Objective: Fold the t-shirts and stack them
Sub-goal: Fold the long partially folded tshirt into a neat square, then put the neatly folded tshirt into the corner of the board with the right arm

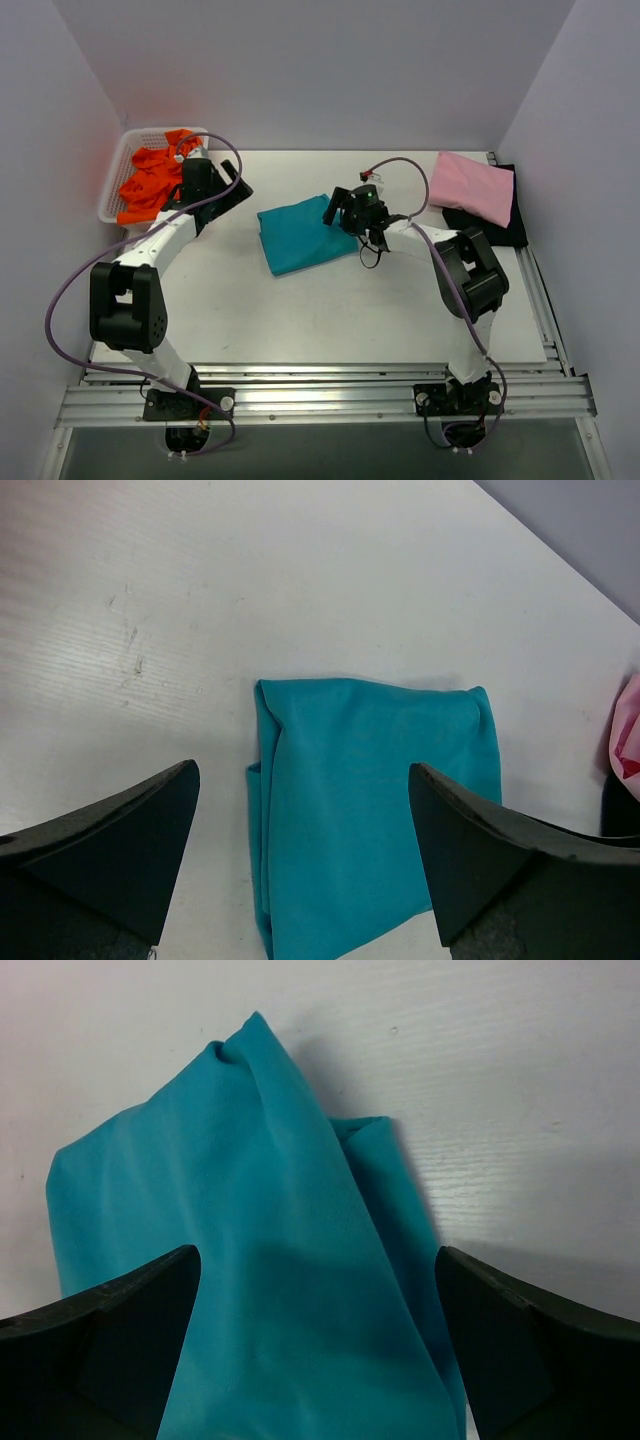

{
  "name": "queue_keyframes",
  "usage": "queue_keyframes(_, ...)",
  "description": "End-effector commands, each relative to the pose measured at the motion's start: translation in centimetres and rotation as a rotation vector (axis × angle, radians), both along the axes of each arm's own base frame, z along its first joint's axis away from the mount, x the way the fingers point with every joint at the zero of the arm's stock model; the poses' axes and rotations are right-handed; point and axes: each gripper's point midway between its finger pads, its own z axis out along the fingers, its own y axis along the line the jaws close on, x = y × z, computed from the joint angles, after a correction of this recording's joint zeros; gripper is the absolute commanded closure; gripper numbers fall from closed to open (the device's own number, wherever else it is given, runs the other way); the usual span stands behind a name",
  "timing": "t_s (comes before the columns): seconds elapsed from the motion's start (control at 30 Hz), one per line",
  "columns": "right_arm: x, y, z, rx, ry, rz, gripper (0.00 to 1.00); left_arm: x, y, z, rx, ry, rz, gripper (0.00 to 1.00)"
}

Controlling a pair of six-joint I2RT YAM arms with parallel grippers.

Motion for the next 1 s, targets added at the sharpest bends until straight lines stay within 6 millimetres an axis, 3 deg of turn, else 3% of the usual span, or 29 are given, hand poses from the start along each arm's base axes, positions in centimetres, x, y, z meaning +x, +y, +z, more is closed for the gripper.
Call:
queue_keyframes(0.0,-0.2,1.4,-1.1,0.049,0.001,0.041,0.00,0.3,0.0,2.5,0.021,-0.073,-0.007,0.06)
queue_keyframes(0.1,-0.9,1.8,-3.5,0.048,0.045,0.053,0.00,0.1,0.0,2.4,0.022,-0.075,-0.009,0.06)
queue_keyframes(0.33,-1.7,2.8,-5.8,0.054,0.080,0.076,0.00,-0.2,-0.1,2.1,0.009,-0.079,-0.003,0.06)
queue_keyframes(0.7,-3.0,5.7,-6.2,0.052,0.092,0.131,0.03,-0.5,0.3,2.0,0.020,-0.079,0.015,0.05)
queue_keyframes(0.77,-3.3,6.4,-6.1,0.060,0.093,0.147,0.24,-0.6,0.3,1.9,0.019,-0.076,0.016,0.05)
queue_keyframes(0.8,-3.5,6.6,-6.2,0.059,0.099,0.148,0.54,-0.6,0.3,2.1,0.016,-0.083,0.017,0.05)
queue_keyframes(0.87,-3.7,7.0,-6.6,0.044,0.116,0.165,0.77,-0.8,0.4,1.8,0.015,-0.080,0.020,0.05)
queue_keyframes(0.9,-3.6,7.1,-6.7,0.037,0.119,0.167,0.99,-0.8,0.5,1.8,0.013,-0.082,0.022,0.05)
queue_keyframes(0.97,-3.4,7.1,-7.2,0.018,0.135,0.172,1.00,-1.1,0.6,1.5,0.015,-0.078,0.027,0.05)
